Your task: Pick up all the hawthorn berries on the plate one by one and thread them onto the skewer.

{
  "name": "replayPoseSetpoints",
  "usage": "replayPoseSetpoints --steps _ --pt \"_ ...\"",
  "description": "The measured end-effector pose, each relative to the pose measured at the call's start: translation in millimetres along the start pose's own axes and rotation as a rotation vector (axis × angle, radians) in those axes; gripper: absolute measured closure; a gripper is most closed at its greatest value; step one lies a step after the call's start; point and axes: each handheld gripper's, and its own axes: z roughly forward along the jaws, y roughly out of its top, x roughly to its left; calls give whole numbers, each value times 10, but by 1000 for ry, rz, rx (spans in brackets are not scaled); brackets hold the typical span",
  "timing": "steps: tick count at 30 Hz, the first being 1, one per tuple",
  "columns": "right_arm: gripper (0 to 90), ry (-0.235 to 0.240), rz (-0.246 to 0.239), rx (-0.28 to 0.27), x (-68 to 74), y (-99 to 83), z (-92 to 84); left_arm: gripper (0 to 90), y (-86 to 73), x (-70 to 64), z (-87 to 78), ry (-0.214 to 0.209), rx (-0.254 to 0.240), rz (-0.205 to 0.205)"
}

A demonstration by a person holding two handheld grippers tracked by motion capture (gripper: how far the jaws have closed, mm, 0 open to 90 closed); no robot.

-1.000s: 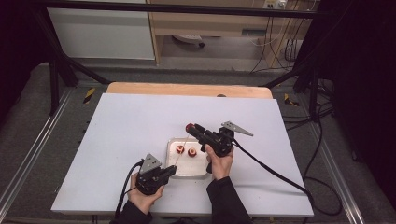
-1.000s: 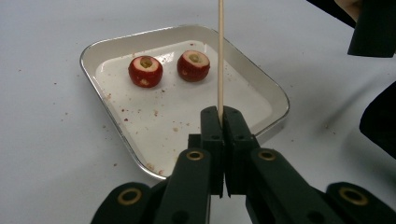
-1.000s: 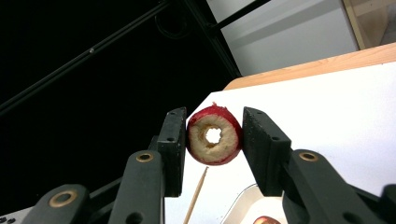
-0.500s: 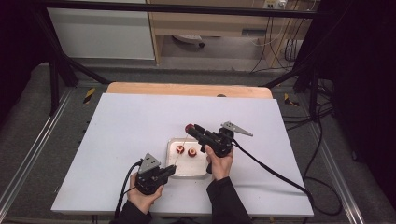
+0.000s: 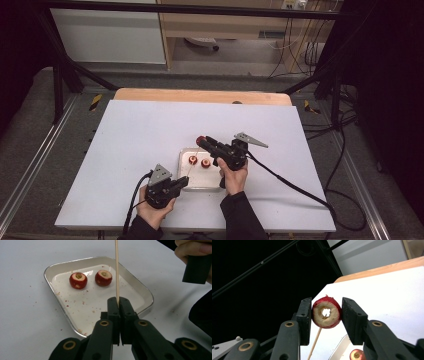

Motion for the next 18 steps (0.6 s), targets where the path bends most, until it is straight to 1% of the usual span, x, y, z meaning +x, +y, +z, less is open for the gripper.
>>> replayPoseSetpoints --steps 2,6,11,13,14,15,16,18 --pt "616 4 2 1 2 -19 6 880 1 2 -2 -3 -2 -8" --pt "616 10 10 20 20 -69 10 881 3 11 -15 4 -17 -15" --pt "617 9 12 19 38 -126 15 881 -13 8 0 5 -7 -15" --pt "617 8 6 18 40 -137 12 881 -19 0 6 4 -9 -14" --pt "617 12 13 26 44 -139 12 881 -16 -10 -6 6 -32 -9" --pt "618 26 30 42 46 -153 23 880 -16 -10 -6 6 -32 -9" --pt "618 30 41 47 45 -176 30 879 14 -12 -24 6 -35 -15" --pt "618 25 39 41 46 -200 35 878 14 -5 -27 8 -35 -16"
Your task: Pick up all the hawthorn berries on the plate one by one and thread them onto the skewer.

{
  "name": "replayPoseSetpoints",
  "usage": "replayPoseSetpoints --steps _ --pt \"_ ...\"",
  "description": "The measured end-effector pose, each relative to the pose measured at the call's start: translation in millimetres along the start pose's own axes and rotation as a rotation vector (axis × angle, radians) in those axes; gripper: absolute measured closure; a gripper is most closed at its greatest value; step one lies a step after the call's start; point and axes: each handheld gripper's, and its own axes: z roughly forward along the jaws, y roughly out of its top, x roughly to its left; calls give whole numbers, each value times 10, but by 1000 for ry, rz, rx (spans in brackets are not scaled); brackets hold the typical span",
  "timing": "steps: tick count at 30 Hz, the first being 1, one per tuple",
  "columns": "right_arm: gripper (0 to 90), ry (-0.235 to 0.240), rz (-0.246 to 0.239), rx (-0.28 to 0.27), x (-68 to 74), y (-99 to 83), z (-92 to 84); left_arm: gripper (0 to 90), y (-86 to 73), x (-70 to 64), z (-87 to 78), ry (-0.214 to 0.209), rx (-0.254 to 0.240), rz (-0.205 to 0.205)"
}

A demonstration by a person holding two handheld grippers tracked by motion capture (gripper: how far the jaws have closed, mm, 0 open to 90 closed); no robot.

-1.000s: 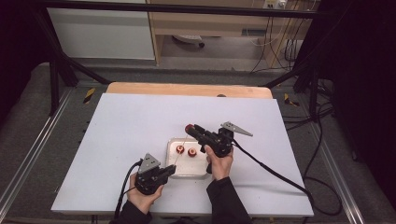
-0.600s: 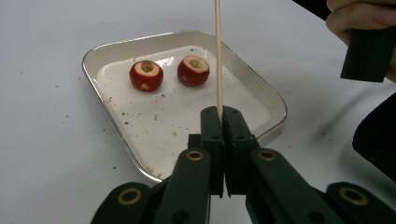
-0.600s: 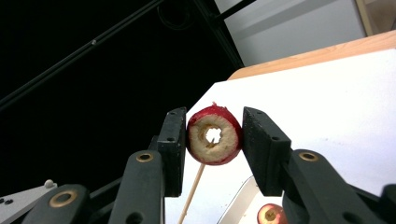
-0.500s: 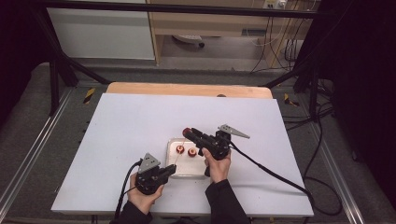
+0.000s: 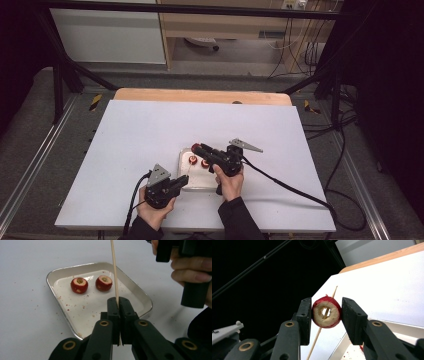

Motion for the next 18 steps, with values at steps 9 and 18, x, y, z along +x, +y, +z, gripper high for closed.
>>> replayPoseSetpoints --steps 9,18 --pt "618 21 -1 58 23 -193 27 879 -7 42 45 14 13 -1" --pt "619 31 -22 113 66 -340 12 881 5 58 85 16 13 16"
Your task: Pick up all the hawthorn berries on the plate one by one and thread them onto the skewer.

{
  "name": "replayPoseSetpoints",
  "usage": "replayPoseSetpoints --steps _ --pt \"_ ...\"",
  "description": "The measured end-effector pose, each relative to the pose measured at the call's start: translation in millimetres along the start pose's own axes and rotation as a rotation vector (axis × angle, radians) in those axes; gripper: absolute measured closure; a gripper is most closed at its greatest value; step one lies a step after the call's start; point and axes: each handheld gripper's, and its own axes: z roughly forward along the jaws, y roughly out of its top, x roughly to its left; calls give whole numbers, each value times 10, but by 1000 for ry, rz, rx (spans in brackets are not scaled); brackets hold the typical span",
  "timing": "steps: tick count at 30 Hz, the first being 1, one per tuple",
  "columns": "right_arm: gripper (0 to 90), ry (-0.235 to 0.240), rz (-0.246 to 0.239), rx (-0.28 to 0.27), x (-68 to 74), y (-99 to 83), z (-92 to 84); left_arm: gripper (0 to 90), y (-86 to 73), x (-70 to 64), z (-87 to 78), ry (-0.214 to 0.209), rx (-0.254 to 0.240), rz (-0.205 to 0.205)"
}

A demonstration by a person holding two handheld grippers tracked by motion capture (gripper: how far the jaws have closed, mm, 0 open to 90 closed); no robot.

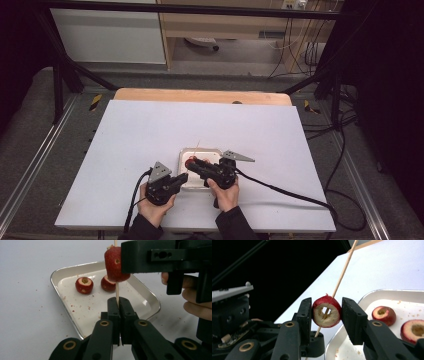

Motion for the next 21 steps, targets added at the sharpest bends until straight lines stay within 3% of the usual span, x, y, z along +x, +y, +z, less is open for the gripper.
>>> replayPoseSetpoints --steps 11,16,21 --pt "602 -3 -17 45 15 -57 -5 882 -10 22 15 -8 14 38" --pt "433 -32 -61 50 41 33 -73 882 -4 50 -54 -16 5 60" --pt "269 -93 -113 90 22 163 -158 881 -17 108 -113 -12 18 91"
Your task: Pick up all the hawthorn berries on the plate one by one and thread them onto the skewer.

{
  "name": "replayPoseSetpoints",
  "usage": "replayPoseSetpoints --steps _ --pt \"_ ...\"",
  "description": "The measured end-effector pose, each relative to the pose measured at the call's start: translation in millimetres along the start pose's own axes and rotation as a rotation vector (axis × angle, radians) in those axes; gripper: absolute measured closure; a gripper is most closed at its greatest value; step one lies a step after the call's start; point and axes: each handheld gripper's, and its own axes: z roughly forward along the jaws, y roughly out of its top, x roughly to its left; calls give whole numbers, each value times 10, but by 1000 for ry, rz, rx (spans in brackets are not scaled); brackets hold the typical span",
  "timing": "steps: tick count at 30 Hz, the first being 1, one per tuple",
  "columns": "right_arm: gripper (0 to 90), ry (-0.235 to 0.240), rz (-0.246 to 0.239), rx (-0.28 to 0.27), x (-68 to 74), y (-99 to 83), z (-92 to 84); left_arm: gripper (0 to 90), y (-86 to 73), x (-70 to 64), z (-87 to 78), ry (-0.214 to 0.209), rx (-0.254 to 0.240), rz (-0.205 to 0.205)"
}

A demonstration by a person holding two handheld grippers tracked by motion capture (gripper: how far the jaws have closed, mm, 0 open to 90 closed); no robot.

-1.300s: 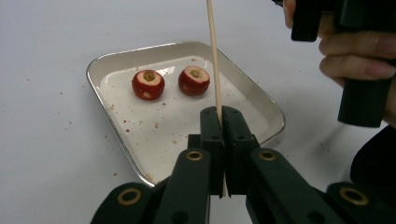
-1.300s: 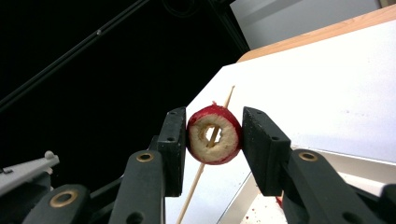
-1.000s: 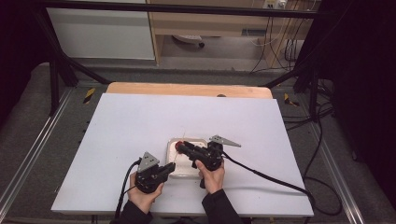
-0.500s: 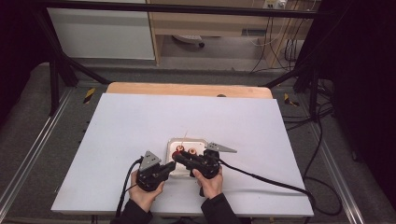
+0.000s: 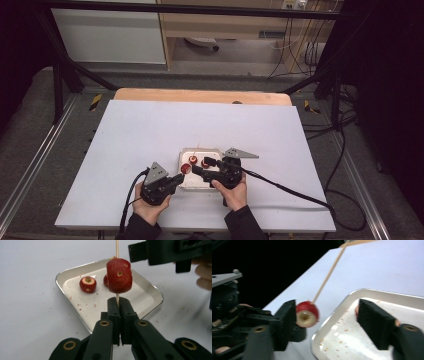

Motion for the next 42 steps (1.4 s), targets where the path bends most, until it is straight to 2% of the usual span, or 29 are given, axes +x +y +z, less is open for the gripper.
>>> replayPoseSetpoints --steps 6,9,10,11,13,14,24,28,33,39,42 --pt "165 -74 -81 133 -106 113 -46 881 -44 83 -66 8 28 31" --pt "161 -106 -112 204 -166 174 -54 881 -72 159 -121 18 43 39" --pt "161 -106 -112 204 -166 174 -54 881 -72 159 -121 18 43 39" --pt "165 -144 -155 272 -195 220 -37 881 -81 179 -134 20 47 43" --pt "193 -173 -211 341 -206 268 1 881 -99 218 -159 25 54 44" --pt "193 -173 -211 341 -206 268 1 881 -106 235 -169 25 54 40" --pt "326 -216 -339 635 -219 545 321 881 -146 297 -153 19 77 34" --pt "363 -212 -317 689 -241 589 441 881 -146 297 -154 19 75 32" --pt "416 -231 -306 734 -265 608 581 881 -146 292 -151 16 78 35" --pt "484 -244 -228 773 -327 604 711 881 -144 291 -151 15 79 37" --pt "503 -248 -212 784 -355 594 730 881 -144 289 -148 15 81 38"
